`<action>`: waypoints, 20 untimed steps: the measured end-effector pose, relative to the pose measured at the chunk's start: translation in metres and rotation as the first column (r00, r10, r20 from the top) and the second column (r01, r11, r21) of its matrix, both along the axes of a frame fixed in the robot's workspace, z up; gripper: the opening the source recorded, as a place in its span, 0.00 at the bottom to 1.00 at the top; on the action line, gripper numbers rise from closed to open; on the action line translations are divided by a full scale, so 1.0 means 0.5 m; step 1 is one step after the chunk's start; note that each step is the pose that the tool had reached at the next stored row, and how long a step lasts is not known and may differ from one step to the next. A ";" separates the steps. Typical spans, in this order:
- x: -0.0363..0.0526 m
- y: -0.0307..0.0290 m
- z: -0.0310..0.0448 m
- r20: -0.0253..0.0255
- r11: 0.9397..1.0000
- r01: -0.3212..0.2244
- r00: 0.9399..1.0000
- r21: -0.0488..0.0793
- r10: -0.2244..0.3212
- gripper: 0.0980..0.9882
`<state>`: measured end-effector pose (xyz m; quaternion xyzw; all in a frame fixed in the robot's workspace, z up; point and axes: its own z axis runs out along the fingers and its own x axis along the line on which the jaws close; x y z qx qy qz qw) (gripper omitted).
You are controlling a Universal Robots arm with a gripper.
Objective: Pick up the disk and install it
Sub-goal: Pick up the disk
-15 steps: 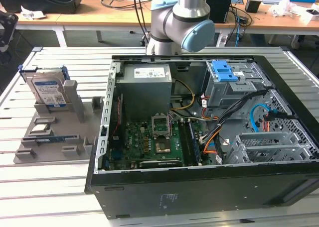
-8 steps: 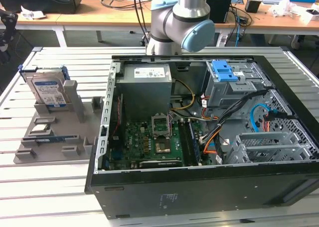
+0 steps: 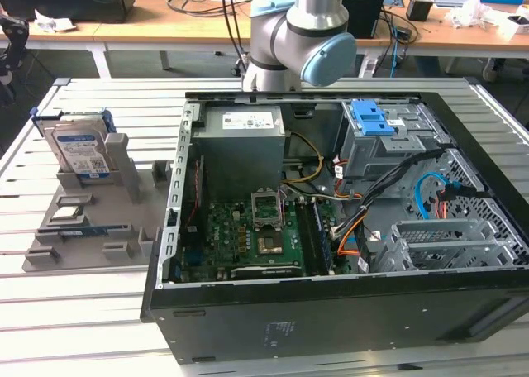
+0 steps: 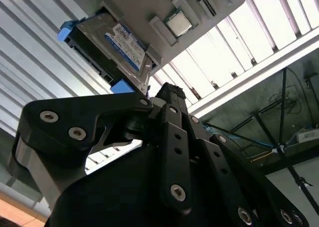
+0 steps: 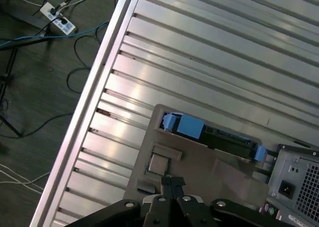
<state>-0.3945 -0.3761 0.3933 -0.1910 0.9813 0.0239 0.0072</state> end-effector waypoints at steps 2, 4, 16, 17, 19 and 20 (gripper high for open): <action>0.000 0.000 0.000 0.000 1.000 -0.023 1.000 0.000 0.023 0.01; 0.000 0.000 0.000 0.000 0.999 -0.045 0.999 0.000 0.045 0.01; 0.000 0.000 0.000 0.000 0.981 -0.193 0.981 0.000 0.193 0.01; 0.000 0.000 0.000 0.000 0.979 -0.202 0.979 0.000 0.202 0.01; 0.000 0.001 0.000 0.000 0.977 -0.214 0.977 0.000 0.214 0.01; 0.000 0.001 0.000 0.000 0.974 -0.228 0.974 0.000 0.228 0.01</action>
